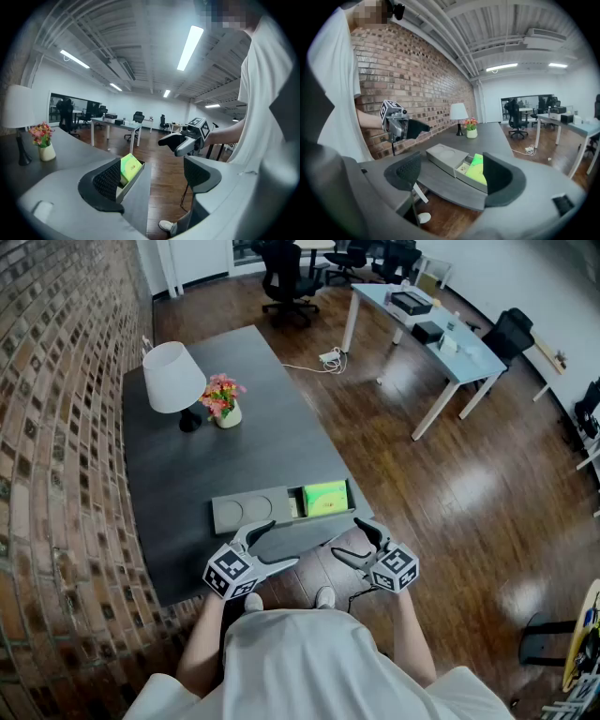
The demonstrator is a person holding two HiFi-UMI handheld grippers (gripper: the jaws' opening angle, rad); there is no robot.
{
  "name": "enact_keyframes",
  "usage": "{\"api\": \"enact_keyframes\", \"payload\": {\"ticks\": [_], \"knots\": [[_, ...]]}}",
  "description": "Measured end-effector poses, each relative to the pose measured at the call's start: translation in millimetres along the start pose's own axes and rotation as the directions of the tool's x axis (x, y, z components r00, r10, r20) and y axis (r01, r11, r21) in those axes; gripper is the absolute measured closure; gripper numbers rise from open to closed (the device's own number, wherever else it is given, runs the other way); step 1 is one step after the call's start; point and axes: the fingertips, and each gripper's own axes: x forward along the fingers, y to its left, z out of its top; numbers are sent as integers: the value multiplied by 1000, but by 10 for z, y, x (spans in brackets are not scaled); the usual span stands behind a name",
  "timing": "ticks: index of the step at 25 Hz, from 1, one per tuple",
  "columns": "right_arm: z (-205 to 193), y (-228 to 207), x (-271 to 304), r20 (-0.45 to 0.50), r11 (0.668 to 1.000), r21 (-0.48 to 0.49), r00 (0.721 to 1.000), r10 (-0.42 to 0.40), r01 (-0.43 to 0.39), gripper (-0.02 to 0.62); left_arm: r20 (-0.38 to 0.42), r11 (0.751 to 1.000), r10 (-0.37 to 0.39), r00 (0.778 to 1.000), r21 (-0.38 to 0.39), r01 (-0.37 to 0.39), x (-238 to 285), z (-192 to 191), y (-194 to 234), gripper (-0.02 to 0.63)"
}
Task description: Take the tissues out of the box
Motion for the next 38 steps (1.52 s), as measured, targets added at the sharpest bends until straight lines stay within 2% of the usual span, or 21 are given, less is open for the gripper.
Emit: {"api": "enact_keyframes", "payload": {"ticks": [5, 8, 15, 19, 26, 31, 33, 34, 35, 36, 38], "knots": [[-71, -144, 54, -140, 986, -164, 990, 21, -44, 175, -62, 997, 1, 998, 83, 4, 5, -76, 41, 198], [-108, -271, 147, -196, 976, -204, 980, 30, -71, 164, -100, 994, 15, 995, 111, -4, -28, -138, 74, 199], [-178, -506, 489, -245, 981, -172, 969, 42, -86, 163, -88, 995, 51, 995, 92, -43, -129, -197, 125, 198], [-196, -559, 704, -234, 995, -82, 971, 42, -62, 163, -63, 996, 80, 995, 56, -76, -178, -199, 170, 198], [-167, -679, 1033, -184, 997, 61, 982, -34, 46, 161, -59, 995, 100, 993, 18, -99, -220, -276, 179, 198], [-181, -837, 1165, -166, 973, 150, 975, -149, 174, 160, -60, 994, 108, 992, 4, -108, -246, -300, 212, 198], [-177, -916, 1187, -147, 953, 201, 968, -201, 229, 106, -61, 994, 112, 992, 3, -112, -255, -294, 231, 198], [-189, -956, 1192, -148, 943, 211, 962, -230, 258, 106, -62, 994, 113, 992, 2, -113, -259, -292, 239, 198], [-212, -1000, 1192, -157, 933, 208, 952, -264, 293, 73, -62, 993, 115, 991, 1, -115, -261, -293, 247, 198], [-240, -1047, 1182, -172, 922, 193, 937, -305, 335, -21, -63, 993, 117, 991, 1, -117, -261, -298, 253, 198], [-287, -1136, 1159, -199, 895, 161, 902, -383, 416, -21, -69, 993, 119, 991, 3, -119, -257, -316, 259, 199]]}}
